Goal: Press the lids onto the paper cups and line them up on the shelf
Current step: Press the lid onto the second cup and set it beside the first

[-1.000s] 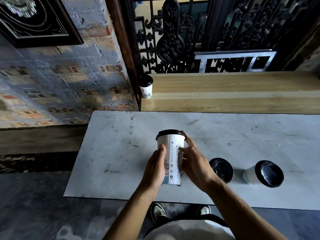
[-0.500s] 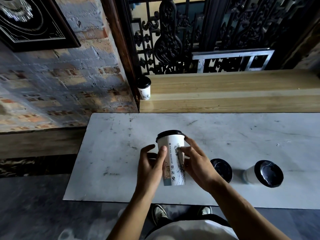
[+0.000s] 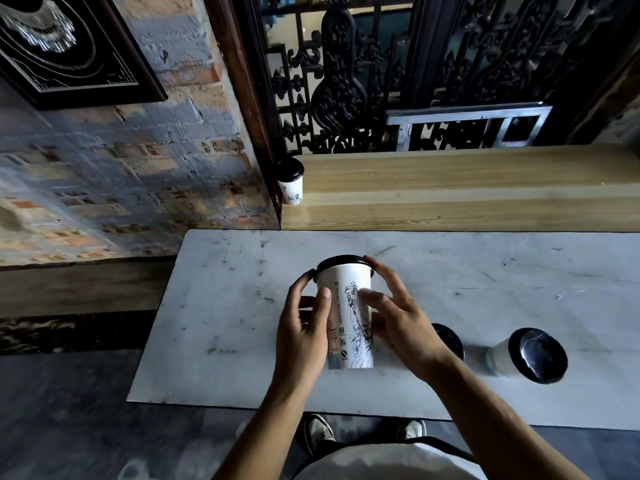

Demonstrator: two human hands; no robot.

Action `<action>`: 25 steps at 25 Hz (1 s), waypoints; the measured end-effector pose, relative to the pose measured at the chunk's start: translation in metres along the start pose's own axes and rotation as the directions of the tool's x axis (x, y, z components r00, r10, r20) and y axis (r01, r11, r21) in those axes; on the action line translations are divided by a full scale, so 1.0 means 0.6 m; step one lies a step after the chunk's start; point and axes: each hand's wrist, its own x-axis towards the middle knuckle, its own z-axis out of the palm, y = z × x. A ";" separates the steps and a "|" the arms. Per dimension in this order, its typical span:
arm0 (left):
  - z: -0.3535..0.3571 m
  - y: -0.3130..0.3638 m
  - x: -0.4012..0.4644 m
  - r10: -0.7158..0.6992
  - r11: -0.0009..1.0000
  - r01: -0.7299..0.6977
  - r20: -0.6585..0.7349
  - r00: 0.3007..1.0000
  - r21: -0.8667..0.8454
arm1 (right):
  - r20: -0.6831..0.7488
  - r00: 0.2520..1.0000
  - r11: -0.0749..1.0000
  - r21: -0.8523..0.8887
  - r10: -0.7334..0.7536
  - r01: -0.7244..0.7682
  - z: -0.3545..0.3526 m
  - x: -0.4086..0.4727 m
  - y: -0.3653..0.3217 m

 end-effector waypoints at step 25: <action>0.042 0.004 -0.002 -0.001 0.998 0.008 -0.114 0.994 0.057 | -0.012 1.000 0.996 0.086 -0.018 0.019 -0.004 0.005 0.000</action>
